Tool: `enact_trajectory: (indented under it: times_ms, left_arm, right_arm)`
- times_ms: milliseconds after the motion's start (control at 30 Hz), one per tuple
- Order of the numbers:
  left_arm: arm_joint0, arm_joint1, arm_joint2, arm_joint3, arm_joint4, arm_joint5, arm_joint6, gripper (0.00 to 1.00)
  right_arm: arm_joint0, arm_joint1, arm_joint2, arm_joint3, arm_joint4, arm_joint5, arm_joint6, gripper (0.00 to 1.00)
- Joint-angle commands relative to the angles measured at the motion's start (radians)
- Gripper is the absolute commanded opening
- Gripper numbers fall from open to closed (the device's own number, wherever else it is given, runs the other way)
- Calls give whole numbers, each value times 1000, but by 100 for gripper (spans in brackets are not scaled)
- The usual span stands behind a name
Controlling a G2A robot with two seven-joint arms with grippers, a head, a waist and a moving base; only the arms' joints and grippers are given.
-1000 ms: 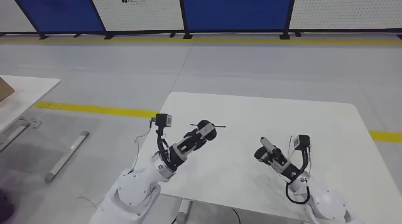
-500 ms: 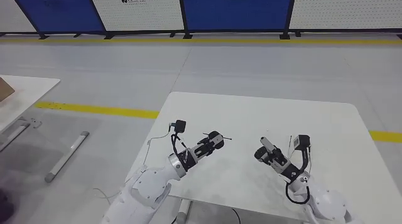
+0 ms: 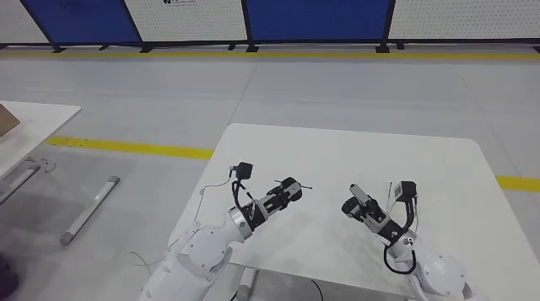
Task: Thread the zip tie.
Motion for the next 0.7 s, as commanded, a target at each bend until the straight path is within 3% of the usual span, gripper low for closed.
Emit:
enact_trajectory:
  times_ms: [0,67,533,600,667]
  left_arm:
    - [-12,-1,19,21,43,16,13,0]
    - [-35,-3,36,49,66,48,17,0]
    - [-35,-3,36,49,66,48,17,0]
    - [-35,-3,36,49,66,48,17,0]
    - [-35,-3,36,49,66,48,17,0]
  right_arm:
    - [0,0,0,0,0,0,0,100]
    - [0,0,0,0,0,0,0,100]
    - [-3,3,17,-22,-14,9,6,100]
    - [-9,10,42,-39,-15,45,48,100]
    - [-7,24,94,-60,-83,114,82,100]
